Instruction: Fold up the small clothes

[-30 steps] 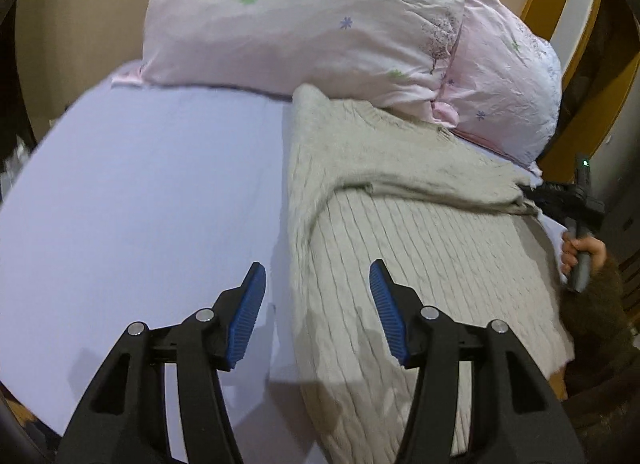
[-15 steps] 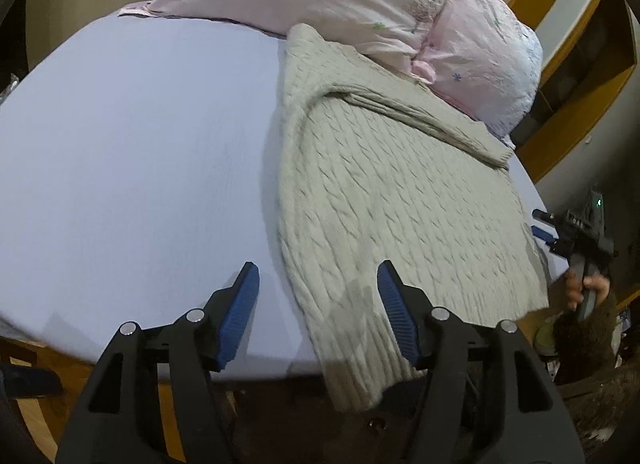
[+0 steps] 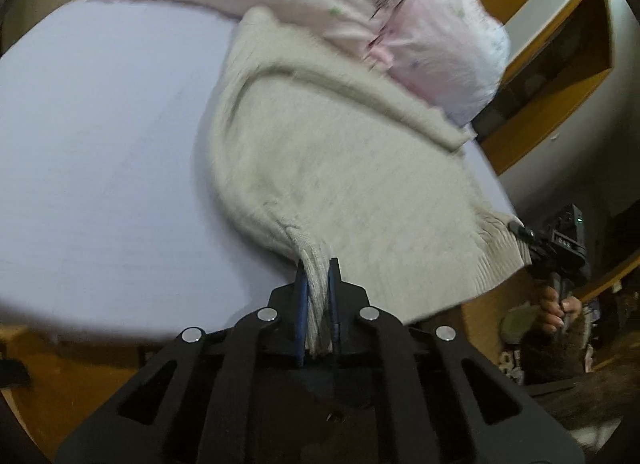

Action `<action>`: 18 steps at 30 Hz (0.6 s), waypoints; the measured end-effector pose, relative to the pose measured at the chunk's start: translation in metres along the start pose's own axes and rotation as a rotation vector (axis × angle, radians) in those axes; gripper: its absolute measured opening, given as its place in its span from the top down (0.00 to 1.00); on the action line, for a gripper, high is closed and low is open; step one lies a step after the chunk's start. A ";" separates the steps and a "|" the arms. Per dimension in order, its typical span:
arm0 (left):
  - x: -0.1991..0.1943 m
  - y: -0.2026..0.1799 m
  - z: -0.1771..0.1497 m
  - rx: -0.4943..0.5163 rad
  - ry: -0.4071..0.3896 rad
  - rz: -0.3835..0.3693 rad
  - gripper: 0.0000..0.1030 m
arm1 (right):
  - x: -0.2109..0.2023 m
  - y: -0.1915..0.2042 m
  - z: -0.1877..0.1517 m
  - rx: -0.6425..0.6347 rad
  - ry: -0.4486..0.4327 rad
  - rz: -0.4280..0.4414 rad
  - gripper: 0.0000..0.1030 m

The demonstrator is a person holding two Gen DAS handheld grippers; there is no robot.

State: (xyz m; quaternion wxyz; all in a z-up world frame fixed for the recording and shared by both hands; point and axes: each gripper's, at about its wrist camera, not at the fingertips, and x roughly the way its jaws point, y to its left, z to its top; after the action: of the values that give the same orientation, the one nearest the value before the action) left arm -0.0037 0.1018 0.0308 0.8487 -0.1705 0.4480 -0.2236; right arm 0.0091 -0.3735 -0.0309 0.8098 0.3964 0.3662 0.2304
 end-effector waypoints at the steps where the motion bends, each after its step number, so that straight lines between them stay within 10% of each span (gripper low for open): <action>1: -0.004 -0.002 0.011 0.014 -0.029 -0.010 0.92 | -0.001 0.009 0.010 -0.019 -0.030 0.021 0.93; 10: 0.057 0.008 0.215 0.059 -0.295 0.181 0.92 | 0.029 -0.005 0.179 0.053 -0.355 -0.004 0.93; 15: 0.158 0.051 0.270 -0.079 -0.116 0.277 0.92 | 0.099 -0.074 0.216 0.339 -0.291 -0.245 0.86; 18: 0.162 0.067 0.269 -0.149 -0.106 0.198 0.90 | 0.095 -0.080 0.218 0.358 -0.321 -0.199 0.65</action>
State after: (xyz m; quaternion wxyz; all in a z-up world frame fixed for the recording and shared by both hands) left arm 0.3173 0.0957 0.0322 0.8740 -0.1997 0.4325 -0.0955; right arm 0.2446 -0.4599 -0.0439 0.7932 0.5269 0.3049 0.0154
